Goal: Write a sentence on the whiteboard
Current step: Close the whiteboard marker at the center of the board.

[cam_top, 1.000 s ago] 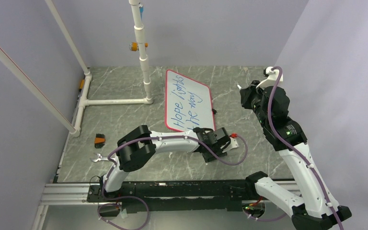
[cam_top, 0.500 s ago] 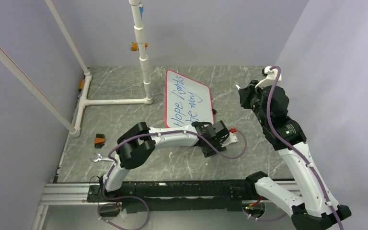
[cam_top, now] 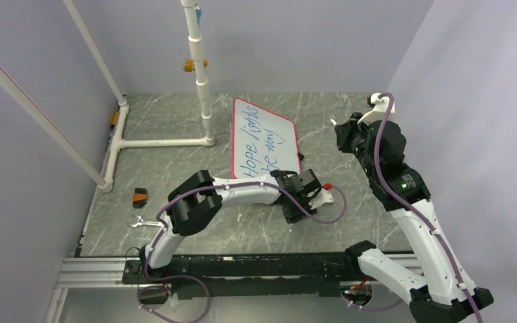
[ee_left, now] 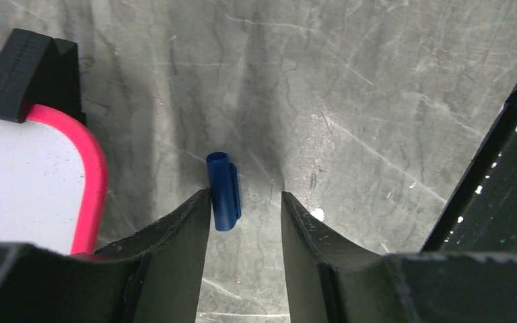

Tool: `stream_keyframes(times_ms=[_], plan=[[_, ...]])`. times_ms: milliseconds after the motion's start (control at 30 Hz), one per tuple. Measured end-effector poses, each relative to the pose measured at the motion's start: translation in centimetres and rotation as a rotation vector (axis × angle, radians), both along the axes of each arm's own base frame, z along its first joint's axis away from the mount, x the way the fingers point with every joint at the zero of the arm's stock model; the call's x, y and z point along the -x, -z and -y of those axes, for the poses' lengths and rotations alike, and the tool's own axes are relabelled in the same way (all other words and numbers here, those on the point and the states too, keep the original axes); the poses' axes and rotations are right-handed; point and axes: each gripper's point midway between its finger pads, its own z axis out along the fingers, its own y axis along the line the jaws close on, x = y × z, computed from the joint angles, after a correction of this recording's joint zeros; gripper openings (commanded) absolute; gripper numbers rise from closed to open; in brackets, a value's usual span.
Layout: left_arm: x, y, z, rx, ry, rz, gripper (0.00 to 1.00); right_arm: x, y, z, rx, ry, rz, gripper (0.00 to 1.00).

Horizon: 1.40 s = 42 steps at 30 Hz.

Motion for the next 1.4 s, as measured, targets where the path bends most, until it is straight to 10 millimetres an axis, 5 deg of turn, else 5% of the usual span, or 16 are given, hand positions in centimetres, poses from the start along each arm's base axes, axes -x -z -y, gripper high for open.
stream_keyframes(times_ms=[167, 600, 900, 1100, 1400], plan=[[0.6, 0.3, -0.1, 0.001, 0.01, -0.029, 0.38, 0.0, 0.1, 0.0, 0.001, 0.0, -0.001, 0.0], [1.1, 0.6, -0.1, 0.002, 0.004, -0.042, 0.47, 0.4, -0.3, 0.0, -0.006, -0.008, 0.012, 0.0], [0.6, 0.6, -0.2, 0.004, -0.006, -0.04, 0.24, 0.5, -0.4, 0.0, -0.006, -0.011, 0.015, 0.0], [0.3, 0.7, -0.3, 0.021, -0.023, -0.034, 0.0, 0.6, -0.2, 0.0, -0.004, -0.012, 0.012, 0.0], [1.1, 0.3, -0.5, 0.048, -0.026, -0.064, 0.0, 0.9, -0.1, 0.1, -0.007, -0.012, 0.015, 0.0]])
